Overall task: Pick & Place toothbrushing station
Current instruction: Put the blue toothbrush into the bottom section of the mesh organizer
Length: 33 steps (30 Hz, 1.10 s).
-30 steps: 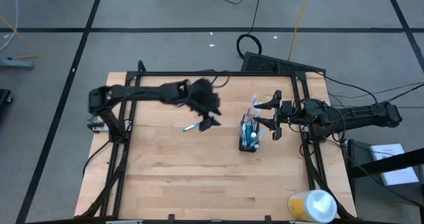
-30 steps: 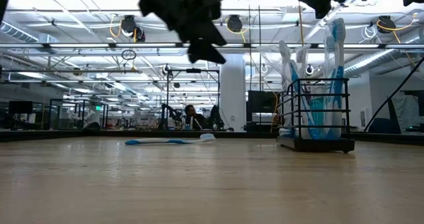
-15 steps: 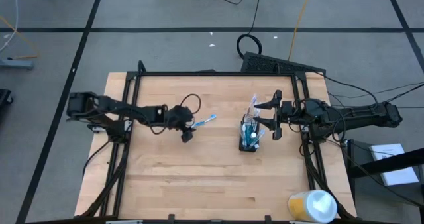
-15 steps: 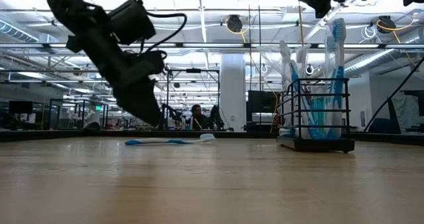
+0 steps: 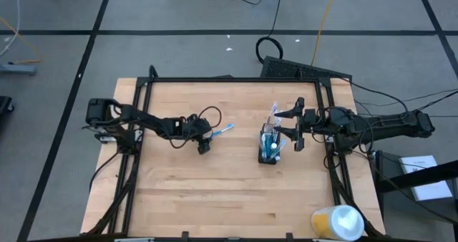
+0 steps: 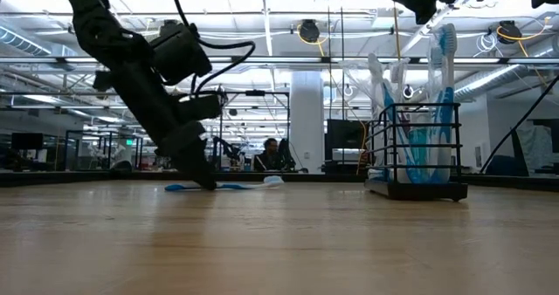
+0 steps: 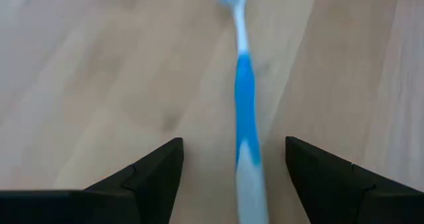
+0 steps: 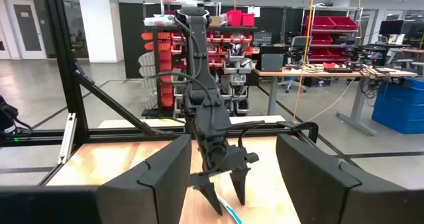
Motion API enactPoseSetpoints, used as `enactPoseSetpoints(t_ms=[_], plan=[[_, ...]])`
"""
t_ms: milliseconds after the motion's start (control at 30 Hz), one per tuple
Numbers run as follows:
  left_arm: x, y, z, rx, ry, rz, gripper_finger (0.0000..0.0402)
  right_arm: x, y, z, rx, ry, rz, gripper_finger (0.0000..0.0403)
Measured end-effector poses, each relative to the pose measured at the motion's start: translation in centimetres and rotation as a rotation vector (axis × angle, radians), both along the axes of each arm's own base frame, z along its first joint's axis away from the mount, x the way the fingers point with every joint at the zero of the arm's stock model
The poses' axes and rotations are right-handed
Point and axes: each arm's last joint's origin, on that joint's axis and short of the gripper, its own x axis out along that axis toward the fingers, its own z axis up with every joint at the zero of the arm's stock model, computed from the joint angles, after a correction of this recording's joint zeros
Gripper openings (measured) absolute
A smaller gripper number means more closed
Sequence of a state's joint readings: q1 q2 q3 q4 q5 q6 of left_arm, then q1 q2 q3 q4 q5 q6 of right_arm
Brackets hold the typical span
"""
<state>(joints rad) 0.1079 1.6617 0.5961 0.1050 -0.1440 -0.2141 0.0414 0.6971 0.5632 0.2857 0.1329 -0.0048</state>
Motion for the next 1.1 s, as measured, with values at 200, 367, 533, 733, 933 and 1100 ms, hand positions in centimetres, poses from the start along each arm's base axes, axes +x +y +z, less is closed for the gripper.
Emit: enactPoseSetpoints(t_ms=[200,367,533,733,933,1100], plan=[[0.3,-0.1,-1.2,-0.021,0.013,0.041,0.0243,0.0,0.0,0.0,-0.002,0.0,-0.003,0.0212],[0.2,0.0,-1.2,-0.02,0.02,0.051,0.0153,0.0,0.0,0.0,-0.005,0.0,-0.003,0.0212],[0.1,0.3,-1.2,-0.03,0.018,0.079,0.0034,0.0,0.0,0.0,-0.006,0.003,-0.003,0.0212],[0.3,0.6,-1.1,-0.069,-0.021,0.087,0.0024,0.0,0.0,-0.1,-0.006,0.011,-0.003,0.0212],[0.6,0.3,1.4,-0.044,-0.161,-0.054,0.0018,0.2,0.0,-0.4,0.013,0.036,-0.002,0.0212],[1.3,0.2,6.3,0.012,-0.455,-0.175,0.0018,0.6,0.0,-0.7,0.021,0.056,-0.002,0.0212]])
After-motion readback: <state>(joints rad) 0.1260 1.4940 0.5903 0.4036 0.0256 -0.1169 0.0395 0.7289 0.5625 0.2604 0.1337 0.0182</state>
